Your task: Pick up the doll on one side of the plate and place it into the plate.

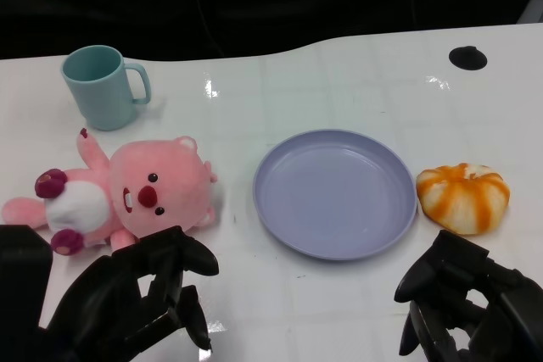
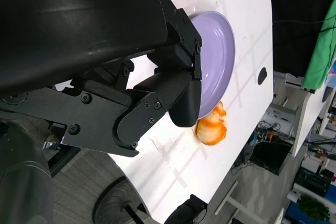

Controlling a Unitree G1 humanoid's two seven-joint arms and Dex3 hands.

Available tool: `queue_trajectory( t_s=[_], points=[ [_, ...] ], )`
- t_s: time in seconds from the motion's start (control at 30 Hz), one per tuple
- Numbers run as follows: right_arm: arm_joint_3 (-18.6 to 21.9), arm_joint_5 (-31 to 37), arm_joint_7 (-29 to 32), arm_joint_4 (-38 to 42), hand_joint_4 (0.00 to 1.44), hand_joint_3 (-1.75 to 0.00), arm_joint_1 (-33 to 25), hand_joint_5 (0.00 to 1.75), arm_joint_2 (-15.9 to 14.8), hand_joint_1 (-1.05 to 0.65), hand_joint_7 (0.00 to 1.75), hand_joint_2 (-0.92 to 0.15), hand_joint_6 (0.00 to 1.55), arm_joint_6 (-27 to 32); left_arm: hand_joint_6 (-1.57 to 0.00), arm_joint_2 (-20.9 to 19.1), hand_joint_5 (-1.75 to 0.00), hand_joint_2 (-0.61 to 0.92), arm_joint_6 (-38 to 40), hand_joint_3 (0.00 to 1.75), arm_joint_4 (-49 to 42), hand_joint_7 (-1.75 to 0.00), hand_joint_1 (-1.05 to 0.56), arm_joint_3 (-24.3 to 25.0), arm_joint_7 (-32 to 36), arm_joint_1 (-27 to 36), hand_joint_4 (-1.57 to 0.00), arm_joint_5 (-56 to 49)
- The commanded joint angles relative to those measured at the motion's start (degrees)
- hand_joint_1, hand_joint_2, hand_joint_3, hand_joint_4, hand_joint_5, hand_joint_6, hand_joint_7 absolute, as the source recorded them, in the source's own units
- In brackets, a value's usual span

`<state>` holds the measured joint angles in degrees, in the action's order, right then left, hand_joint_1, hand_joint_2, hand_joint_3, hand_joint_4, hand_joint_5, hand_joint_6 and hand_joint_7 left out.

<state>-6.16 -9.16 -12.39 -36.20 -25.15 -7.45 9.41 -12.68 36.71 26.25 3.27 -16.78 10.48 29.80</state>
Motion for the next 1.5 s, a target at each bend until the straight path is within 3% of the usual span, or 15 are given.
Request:
queue_trajectory(
  t_s=[0.03, 0.27, 0.37, 0.5, 0.87, 0.93, 1.1, 1.3, 1.5],
  points=[
    [0.3, 0.2, 0.0, 0.0, 0.62, -1.13, 0.0, 1.74, -0.5, -0.25, 1.54, -0.62, 0.5, -0.8, -0.67, -0.5, -1.75, 0.63, -0.6, 1.09, -0.2, -1.54, -0.12, 0.4, -0.7, 0.0, -0.77, 0.0],
    [0.3, 0.4, 0.2, -0.1, 0.62, -1.13, 0.0, 1.74, -0.6, -0.25, 1.53, -0.61, 0.49, -0.4, -0.7, 0.2, -1.74, 0.63, -4.1, 1.11, -0.7, -1.44, -0.11, 0.7, -1.1, 0.5, -0.74, 0.0],
    [0.3, 0.2, 0.0, 0.0, 0.61, -1.14, 0.1, 1.75, -0.6, -0.25, 1.54, -0.61, 0.49, -0.5, -0.69, 1.3, -1.61, 0.55, -6.1, 1.2, -1.4, -1.3, -0.15, 2.1, -2.7, 0.5, -0.71, 2.1],
    [0.2, 0.1, 0.0, 0.1, 0.61, -1.14, 0.0, 1.75, -0.5, -0.25, 1.55, -0.61, 0.49, -0.7, -0.69, 1.6, -1.52, 0.52, -8.6, 1.16, -1.3, -1.17, -0.19, 2.6, -3.1, 0.8, -0.67, 1.8],
    [0.1, 0.3, 0.1, 0.3, 0.62, -1.15, -0.3, 1.75, -0.4, -0.24, 1.55, -0.6, 0.49, -1.0, -0.5, 0.4, -0.97, 0.89, -24.7, 0.23, -1.2, -0.42, -0.41, 2.1, -4.2, 1.4, -0.39, -7.2],
    [0.1, 0.4, 0.3, 0.3, 0.62, -1.15, -0.2, 1.75, -0.4, -0.24, 1.55, -0.6, 0.49, -0.8, -0.46, -0.5, -0.95, 0.9, -28.4, 0.13, -2.1, -0.34, -0.45, 2.1, -4.7, 0.9, -0.29, -10.2],
    [-0.2, 0.5, 0.7, 0.2, 0.62, -1.16, 0.2, 1.75, -0.2, -0.23, 1.55, -0.6, 0.49, -0.4, -0.38, -3.6, -0.84, 0.92, -36.4, 0.03, -4.4, -0.2, -0.55, 2.6, -4.7, -0.9, -0.14, -18.2],
    [-0.8, 0.9, 1.0, 0.4, 0.62, -1.16, 0.6, 1.75, -0.1, -0.22, 1.56, -0.61, 0.48, -0.5, -0.31, -7.9, -0.74, 0.92, -39.2, 0.01, -4.6, -0.1, -0.56, 4.0, -3.1, -2.9, -0.03, -27.1],
    [-0.9, 0.5, 1.0, 0.3, 0.62, -1.16, 0.4, 1.75, 0.0, -0.23, 1.56, -0.6, 0.48, -0.4, -0.19, -15.0, -0.45, 0.92, -40.9, 0.04, -4.3, -0.01, -0.65, 3.7, -1.4, -5.2, 0.0, -42.2]
  ],
)
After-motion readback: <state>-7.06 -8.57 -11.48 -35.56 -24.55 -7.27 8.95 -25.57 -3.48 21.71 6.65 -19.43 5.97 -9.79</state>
